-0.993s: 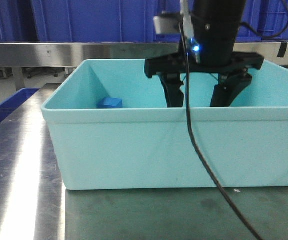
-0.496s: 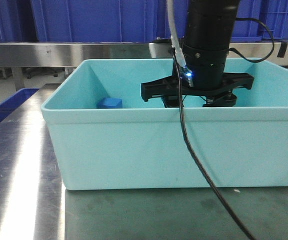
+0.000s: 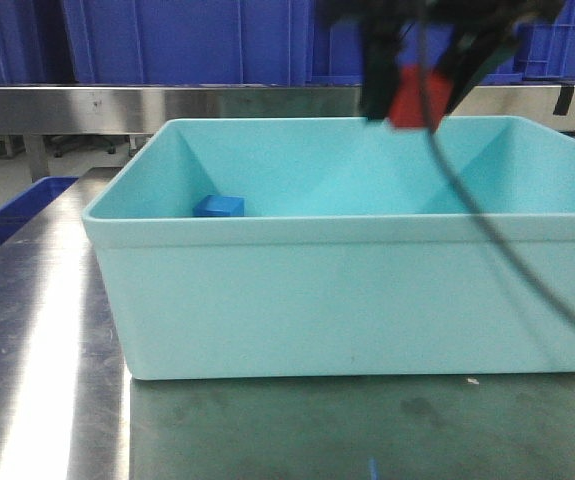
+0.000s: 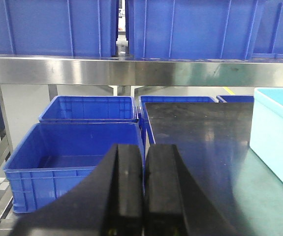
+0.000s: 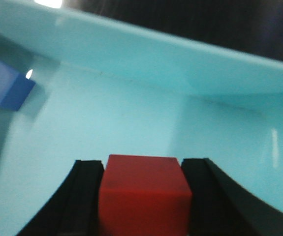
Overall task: Pick red cube and place on left shelf
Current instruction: 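Lift the red cube out of the bin with the right gripper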
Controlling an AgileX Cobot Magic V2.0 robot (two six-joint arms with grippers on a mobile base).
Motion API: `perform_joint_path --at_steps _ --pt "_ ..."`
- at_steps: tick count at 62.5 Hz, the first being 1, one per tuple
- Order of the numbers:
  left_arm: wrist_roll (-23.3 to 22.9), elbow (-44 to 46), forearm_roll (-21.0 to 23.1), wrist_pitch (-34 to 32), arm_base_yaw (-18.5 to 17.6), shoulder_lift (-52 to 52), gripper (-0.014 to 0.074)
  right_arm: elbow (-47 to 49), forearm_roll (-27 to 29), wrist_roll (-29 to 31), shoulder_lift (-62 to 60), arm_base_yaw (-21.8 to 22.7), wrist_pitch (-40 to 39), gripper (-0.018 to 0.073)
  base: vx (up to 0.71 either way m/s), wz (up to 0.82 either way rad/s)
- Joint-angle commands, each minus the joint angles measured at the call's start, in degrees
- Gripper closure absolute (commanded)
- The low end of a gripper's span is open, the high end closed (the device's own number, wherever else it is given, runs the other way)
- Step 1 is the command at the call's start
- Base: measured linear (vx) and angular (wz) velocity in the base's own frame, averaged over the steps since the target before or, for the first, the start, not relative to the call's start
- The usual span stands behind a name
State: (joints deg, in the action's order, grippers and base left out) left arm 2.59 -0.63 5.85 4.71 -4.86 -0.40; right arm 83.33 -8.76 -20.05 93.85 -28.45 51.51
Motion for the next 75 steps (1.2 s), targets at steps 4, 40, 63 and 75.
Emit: perform_joint_path --at_steps 4,40,63,75 --pt "-0.3 -1.4 0.2 -5.1 -0.3 -0.7 0.0495 1.9 -4.5 0.5 -8.8 6.1 0.7 0.0399 0.00 0.00" --pt "-0.3 -1.4 0.2 -5.1 -0.3 -0.7 0.0495 -30.3 -5.1 12.2 -46.0 17.8 -15.9 0.0399 0.00 0.00" --pt "-0.3 -1.4 0.2 -5.1 -0.3 -0.7 0.0495 -52.9 -6.2 12.2 -72.7 17.8 -27.1 0.0399 0.00 0.00" --pt "-0.3 -1.4 0.2 -5.1 -0.3 -0.7 0.0495 -54.4 -6.2 12.2 -82.5 17.8 -27.5 0.0399 0.00 0.00"
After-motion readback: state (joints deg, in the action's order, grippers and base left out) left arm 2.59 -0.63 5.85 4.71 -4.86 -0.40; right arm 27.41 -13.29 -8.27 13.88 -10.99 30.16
